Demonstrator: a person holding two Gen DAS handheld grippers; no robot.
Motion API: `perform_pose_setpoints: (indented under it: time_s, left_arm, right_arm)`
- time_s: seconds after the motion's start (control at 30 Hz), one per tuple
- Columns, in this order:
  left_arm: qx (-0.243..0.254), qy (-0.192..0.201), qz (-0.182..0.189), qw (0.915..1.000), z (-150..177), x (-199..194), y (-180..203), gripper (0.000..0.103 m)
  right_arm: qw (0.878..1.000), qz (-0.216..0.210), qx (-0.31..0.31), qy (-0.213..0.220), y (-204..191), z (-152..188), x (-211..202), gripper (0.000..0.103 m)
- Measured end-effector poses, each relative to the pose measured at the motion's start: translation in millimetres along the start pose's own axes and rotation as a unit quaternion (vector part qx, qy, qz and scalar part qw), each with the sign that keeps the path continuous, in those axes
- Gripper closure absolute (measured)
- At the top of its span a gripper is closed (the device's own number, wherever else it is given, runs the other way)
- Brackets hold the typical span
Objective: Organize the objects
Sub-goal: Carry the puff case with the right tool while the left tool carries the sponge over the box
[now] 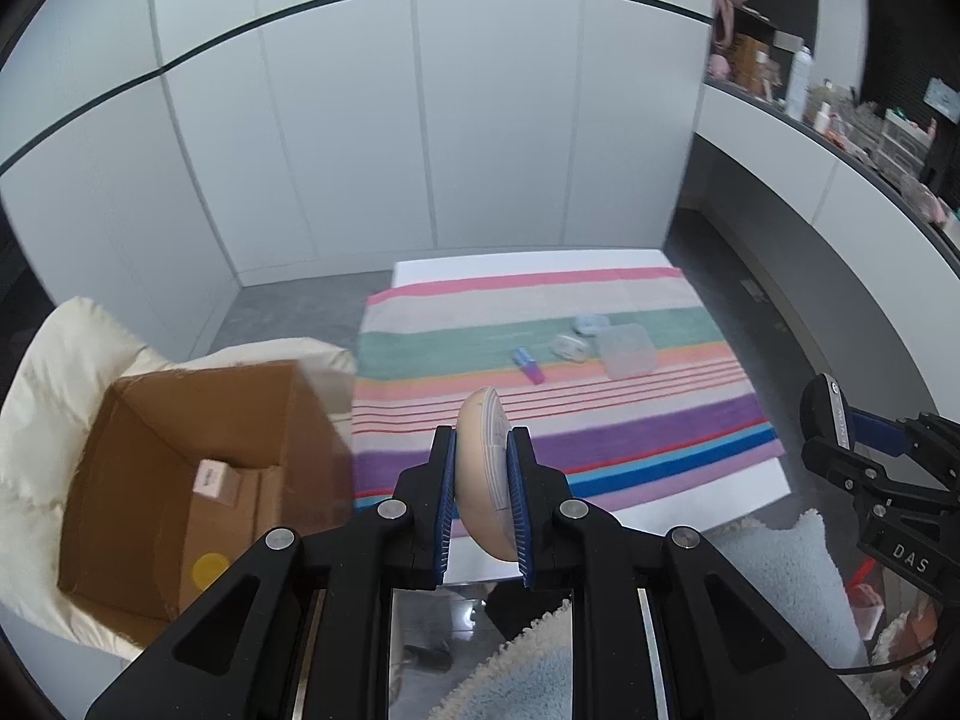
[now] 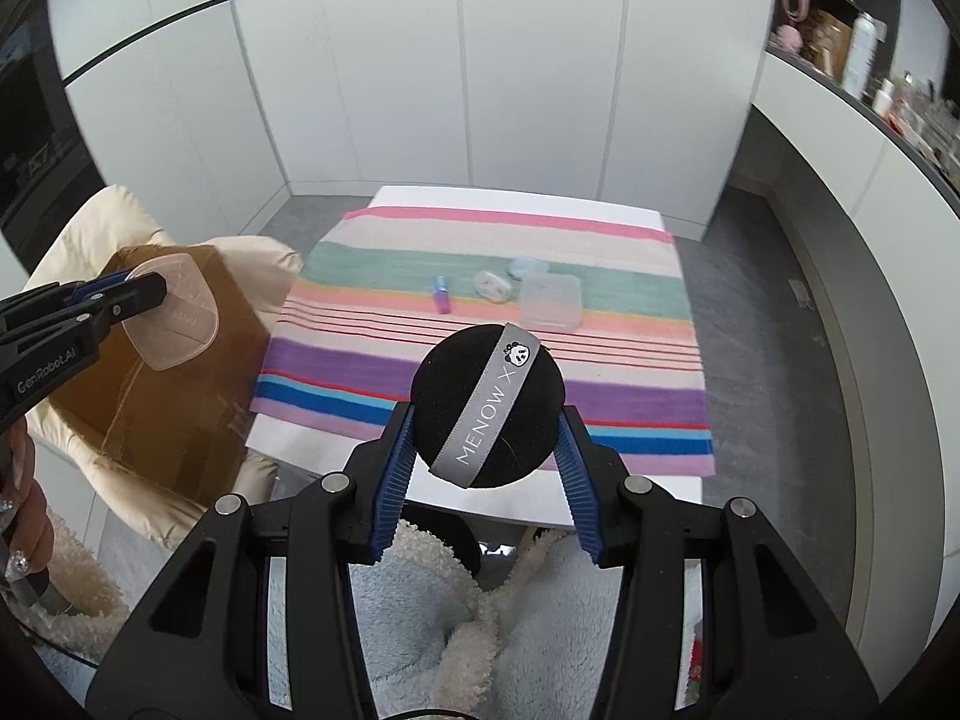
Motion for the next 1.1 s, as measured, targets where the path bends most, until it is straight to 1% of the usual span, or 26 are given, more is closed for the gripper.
perform_pose_setpoints:
  time_s: [0.2,0.43,0.6,0.7,0.83,1.0,1.1]
  left_arm:
    - [-0.044,-0.004,-0.026,0.9987,6,-8,-50,0.085]
    - [-0.1,-0.004,-0.072,0.9924,22,-23,-124,0.085]
    - [-0.14,-0.001,-0.102,0.9849,35,-38,-176,0.085]
    - [-0.157,0.005,-0.118,0.9805,42,-49,-201,0.085]
    - [-0.172,0.012,-0.139,0.9753,51,-62,-226,0.085]
    - [-0.188,0.013,-0.147,0.971,57,-72,-247,0.085]
    - [-0.194,0.014,-0.15,0.9694,59,-75,-254,0.085]
  right_arm:
    - [0.999,-0.03,-0.043,0.006,-44,-18,10,0.054]
    - [0.993,-0.071,-0.097,0.012,-111,-36,19,0.054]
    - [0.984,-0.102,-0.145,0.017,-169,-46,20,0.054]
    - [0.978,-0.122,-0.17,0.017,-201,-50,21,0.054]
    - [0.969,-0.145,-0.201,0.017,-242,-55,25,0.054]
    - [0.956,-0.173,-0.238,0.014,-291,-53,24,0.055]
    - [0.95,-0.183,-0.254,0.012,-312,-51,23,0.054]
Point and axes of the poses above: each gripper's, at about its wrist camera, not at the fingertips, and x roughly the way its jaws point, y to its right, z to its underside, the point moved 4 cm from there along x, roughly the way its jaws point, and after that the axes turned 13 degrees about -x, right-handed, at the moved point
